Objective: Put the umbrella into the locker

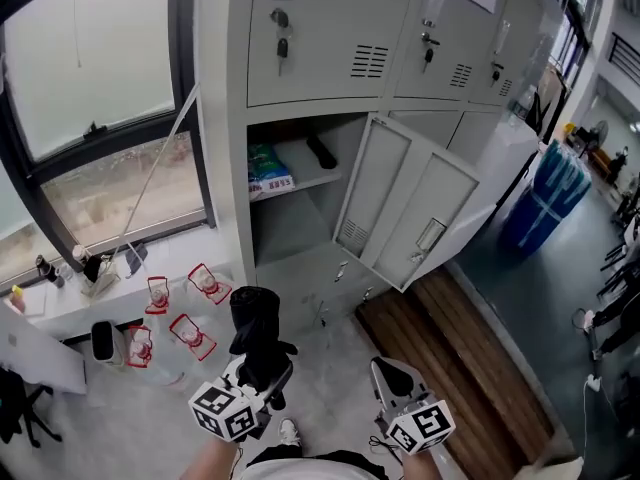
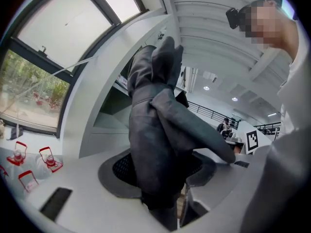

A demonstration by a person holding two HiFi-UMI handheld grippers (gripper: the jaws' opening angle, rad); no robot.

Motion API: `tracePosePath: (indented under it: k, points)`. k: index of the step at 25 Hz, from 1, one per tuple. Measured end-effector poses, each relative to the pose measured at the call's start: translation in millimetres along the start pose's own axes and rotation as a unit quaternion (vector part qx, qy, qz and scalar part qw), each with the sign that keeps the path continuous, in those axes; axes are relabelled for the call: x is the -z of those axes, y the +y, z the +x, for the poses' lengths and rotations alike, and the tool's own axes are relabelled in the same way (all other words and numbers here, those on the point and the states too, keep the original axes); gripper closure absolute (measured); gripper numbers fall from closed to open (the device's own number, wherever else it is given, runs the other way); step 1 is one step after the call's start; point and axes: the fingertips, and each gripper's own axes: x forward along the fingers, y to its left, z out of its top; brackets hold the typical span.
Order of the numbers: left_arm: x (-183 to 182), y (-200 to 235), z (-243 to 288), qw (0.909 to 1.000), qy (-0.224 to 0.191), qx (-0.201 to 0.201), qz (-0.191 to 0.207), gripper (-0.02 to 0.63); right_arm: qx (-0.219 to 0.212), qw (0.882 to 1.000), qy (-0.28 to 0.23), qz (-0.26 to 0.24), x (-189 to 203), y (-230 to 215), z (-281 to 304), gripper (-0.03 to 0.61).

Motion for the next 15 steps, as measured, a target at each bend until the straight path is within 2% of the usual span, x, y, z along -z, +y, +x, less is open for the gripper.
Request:
tracePosePath:
  k: [4, 8, 11, 15]
  points:
    - [6, 2, 23, 0.9992, 0.009, 0.028, -0.027, 0.396, 0.014, 1.000, 0.015, 0.007, 7, -13, 13, 0.561]
    - [13, 1, 36, 0.9986, 0.029, 0.033, -0.030, 0.396, 0.015, 1.000, 0.021, 0.010, 9, -26, 29, 0.561]
    - [9, 2, 41, 0.9988, 0.025, 0.030, -0.029, 0.396, -0.006, 1.000, 0.013, 0.004, 3, -28, 48, 0.561]
    - [-4, 10, 50, 0.9998, 0.011, 0.005, -0.017, 0.396, -0.043, 0.999, -0.008, -0.004, -11, -36, 73, 0.561]
